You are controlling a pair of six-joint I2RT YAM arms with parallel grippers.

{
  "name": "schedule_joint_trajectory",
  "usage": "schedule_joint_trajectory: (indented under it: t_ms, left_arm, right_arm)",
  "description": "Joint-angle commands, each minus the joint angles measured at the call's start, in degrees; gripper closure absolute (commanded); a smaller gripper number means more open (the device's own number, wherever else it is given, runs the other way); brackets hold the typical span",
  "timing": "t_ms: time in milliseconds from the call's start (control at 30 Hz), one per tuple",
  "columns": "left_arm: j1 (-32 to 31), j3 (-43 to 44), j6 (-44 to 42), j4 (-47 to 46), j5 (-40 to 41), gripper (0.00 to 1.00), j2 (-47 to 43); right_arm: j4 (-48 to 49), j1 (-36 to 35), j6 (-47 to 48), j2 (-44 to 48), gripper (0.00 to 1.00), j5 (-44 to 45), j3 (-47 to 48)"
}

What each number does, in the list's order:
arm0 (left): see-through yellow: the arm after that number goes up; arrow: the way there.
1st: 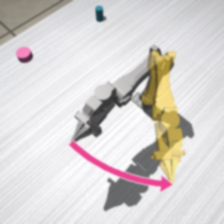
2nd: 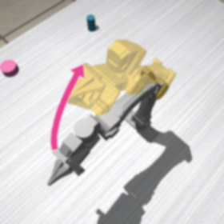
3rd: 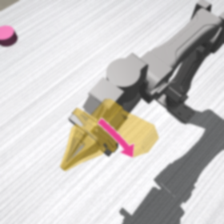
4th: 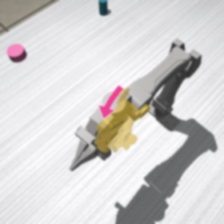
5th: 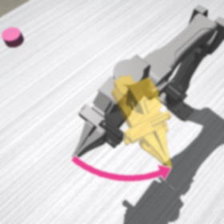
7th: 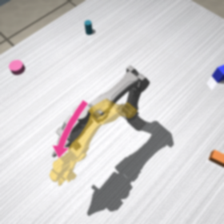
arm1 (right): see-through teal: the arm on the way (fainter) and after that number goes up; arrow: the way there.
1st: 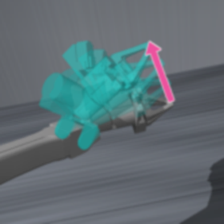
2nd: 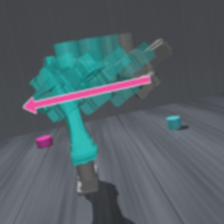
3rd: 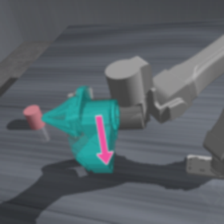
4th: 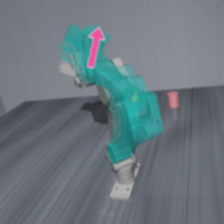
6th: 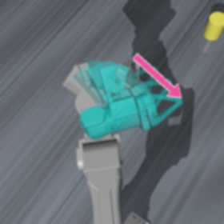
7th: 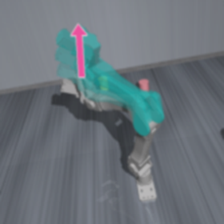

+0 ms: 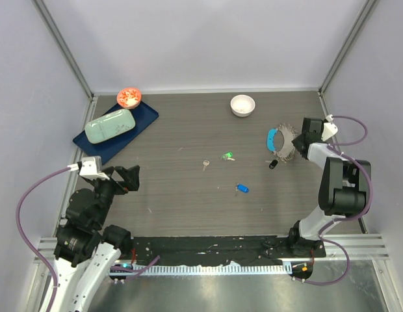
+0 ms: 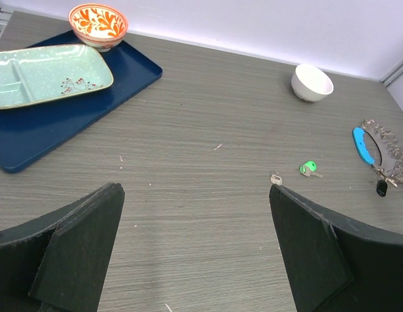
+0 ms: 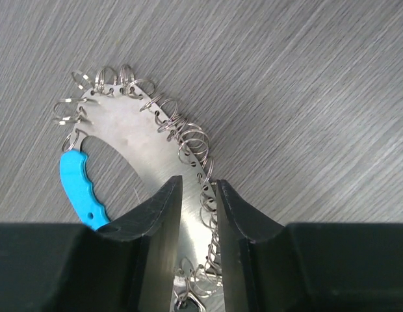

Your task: Put the keys on the keyring

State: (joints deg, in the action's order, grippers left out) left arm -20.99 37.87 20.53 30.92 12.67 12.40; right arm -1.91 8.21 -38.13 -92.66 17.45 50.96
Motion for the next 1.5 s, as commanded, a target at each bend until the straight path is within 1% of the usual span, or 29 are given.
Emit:
schedule_joint_trajectory:
  t_ms: [0, 300, 633, 833, 1167, 1367, 1400, 1467]
  left_arm:
    - [-0.10, -0.16, -0.58, -0.68, 0.08, 0.00, -0.63]
    - [-0.10, -0.16, -0.58, -0.68, 0.17, 0.00, -0.28]
    - [-0.10, -0.16, -0.58, -0.77, 0.17, 0.00, 0.16]
    - [-0.10, -0.16, -0.58, -0.77, 0.17, 0.00, 0.25]
    - [-0.10, -0.16, -0.58, -0.68, 0.17, 0.00, 0.08]
    - [-0.10, -0.16, -0.58, -0.68, -0.01, 0.00, 0.08]
    - [-0.10, -0.16, -0.58, -0.68, -0.01, 0.00, -0.01]
    - [-0.10, -0.16, -0.58, -0.68, -0.01, 0.00, -0.01]
  right_arm:
    - [5.69, 0.76, -5.20, -1.55, 0.67, -0.31, -0.07]
    - [8.15, 1.55, -7.31, -5.33, 0.72, -1.10, -0.42]
    - [8.15, 1.72, -7.22, -4.81, 0.72, -0.84, -1.48]
    - [8.24, 1.72, -7.31, -3.14, 0.69, -0.66, -2.27]
    - [10.52, 1.81, -9.07, -5.16, 0.72, -2.51, -2.44]
    - [10.97, 1.90, -8.89, -4.98, 0.81, -2.16, -2.53]
    - [11.05, 1.90, -8.89, -4.81, 0.85, -2.25, -2.44]
    - [11.14, 1.99, -8.89, -4.72, 0.86, -2.51, -2.44]
